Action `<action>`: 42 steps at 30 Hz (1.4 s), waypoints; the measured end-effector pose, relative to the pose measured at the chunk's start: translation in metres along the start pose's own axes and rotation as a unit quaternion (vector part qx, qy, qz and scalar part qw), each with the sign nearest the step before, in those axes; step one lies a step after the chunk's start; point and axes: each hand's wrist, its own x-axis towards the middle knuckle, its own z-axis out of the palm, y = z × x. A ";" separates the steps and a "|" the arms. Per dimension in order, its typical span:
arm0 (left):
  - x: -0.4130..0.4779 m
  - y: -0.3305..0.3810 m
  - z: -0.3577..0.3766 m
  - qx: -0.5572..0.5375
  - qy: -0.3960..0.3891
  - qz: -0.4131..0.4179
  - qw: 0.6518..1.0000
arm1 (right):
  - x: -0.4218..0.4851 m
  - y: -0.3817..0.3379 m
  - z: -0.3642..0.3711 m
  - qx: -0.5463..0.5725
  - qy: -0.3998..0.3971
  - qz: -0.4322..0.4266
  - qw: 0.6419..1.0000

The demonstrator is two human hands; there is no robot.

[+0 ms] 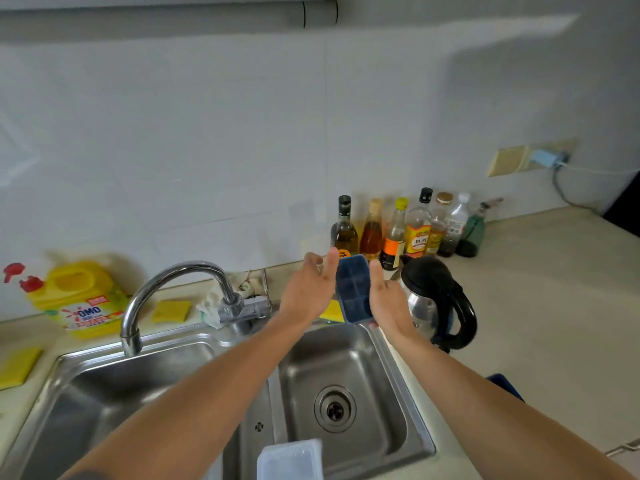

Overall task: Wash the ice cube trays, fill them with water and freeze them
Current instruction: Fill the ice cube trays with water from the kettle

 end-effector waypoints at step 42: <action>-0.045 0.084 -0.029 0.077 0.221 0.230 0.945 | -0.011 -0.099 -0.043 0.244 -0.011 -0.239 0.940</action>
